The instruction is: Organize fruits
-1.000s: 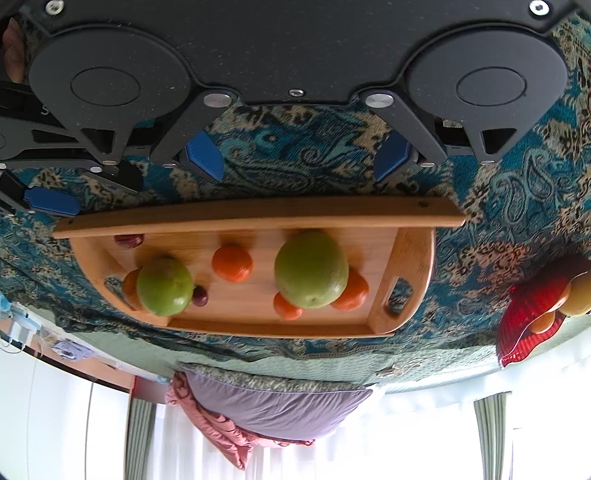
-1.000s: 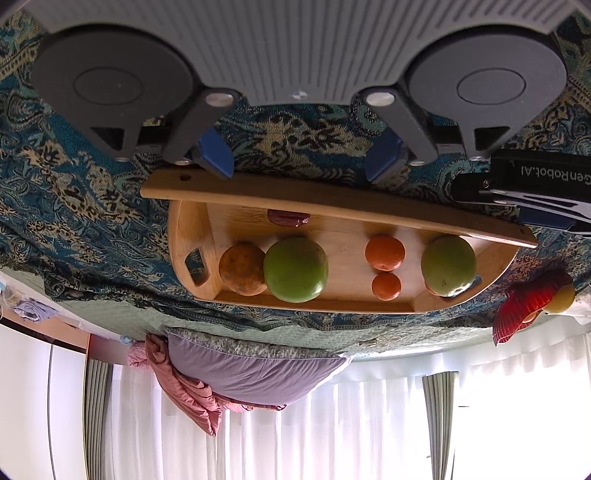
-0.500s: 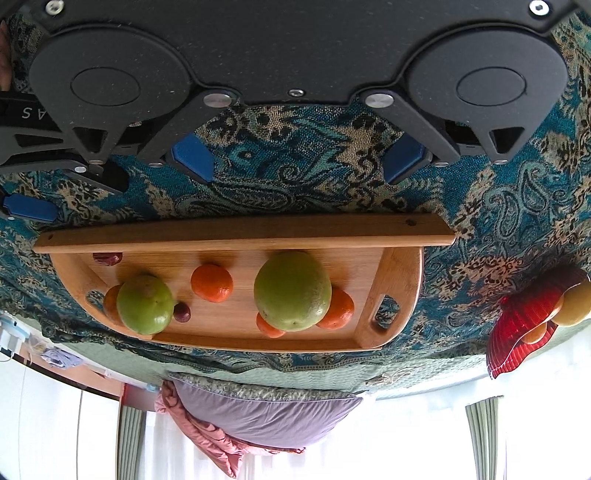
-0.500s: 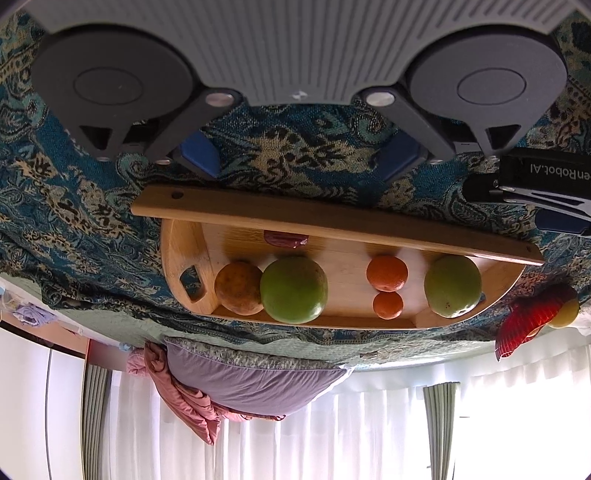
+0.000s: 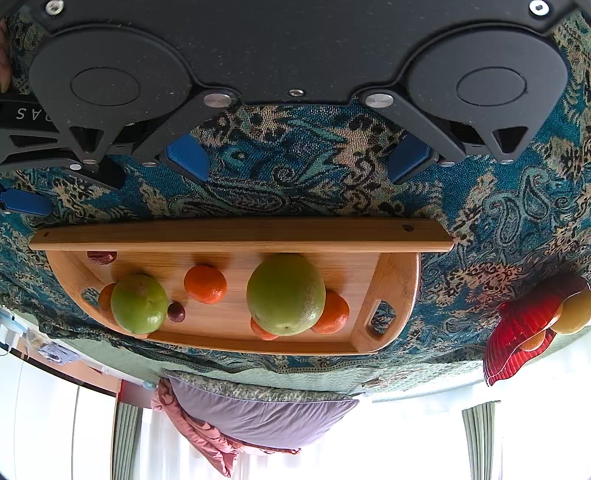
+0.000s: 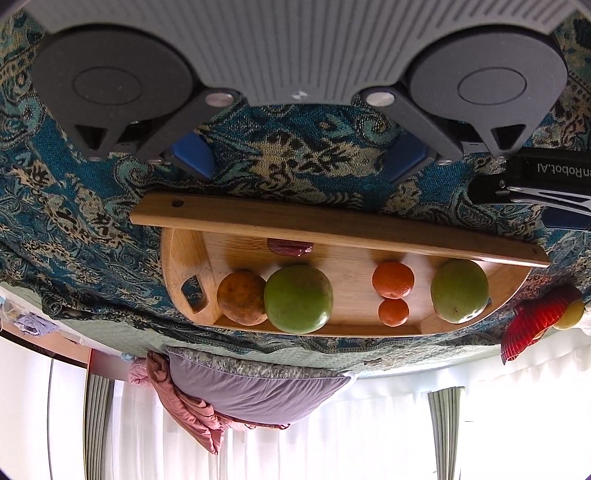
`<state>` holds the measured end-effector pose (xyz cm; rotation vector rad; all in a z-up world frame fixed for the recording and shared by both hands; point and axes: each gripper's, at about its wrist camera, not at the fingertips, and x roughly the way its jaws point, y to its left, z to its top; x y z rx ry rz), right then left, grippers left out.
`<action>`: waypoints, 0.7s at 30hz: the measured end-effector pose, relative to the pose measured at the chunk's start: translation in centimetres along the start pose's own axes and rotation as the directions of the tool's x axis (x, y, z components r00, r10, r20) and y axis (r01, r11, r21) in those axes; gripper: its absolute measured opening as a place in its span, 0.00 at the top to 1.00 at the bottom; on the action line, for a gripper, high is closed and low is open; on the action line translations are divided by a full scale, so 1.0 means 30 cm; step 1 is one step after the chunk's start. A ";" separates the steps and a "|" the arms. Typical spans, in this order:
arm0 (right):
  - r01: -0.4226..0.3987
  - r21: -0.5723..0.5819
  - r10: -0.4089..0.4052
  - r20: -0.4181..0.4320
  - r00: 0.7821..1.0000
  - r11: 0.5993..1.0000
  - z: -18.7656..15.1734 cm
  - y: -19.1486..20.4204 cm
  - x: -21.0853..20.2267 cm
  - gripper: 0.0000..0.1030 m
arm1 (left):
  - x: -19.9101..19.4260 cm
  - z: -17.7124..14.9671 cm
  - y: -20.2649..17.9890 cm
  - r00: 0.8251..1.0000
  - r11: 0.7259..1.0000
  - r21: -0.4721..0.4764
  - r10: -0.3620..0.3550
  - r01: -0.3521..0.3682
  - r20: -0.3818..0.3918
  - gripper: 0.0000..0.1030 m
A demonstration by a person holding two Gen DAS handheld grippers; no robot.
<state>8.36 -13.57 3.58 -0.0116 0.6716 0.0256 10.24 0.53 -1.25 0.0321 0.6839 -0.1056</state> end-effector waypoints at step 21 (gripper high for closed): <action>0.010 -0.011 -0.010 0.002 1.000 1.000 0.000 0.006 -0.002 0.00 | 0.013 0.003 -0.002 1.000 1.000 0.007 0.015 -0.015 -0.011 0.00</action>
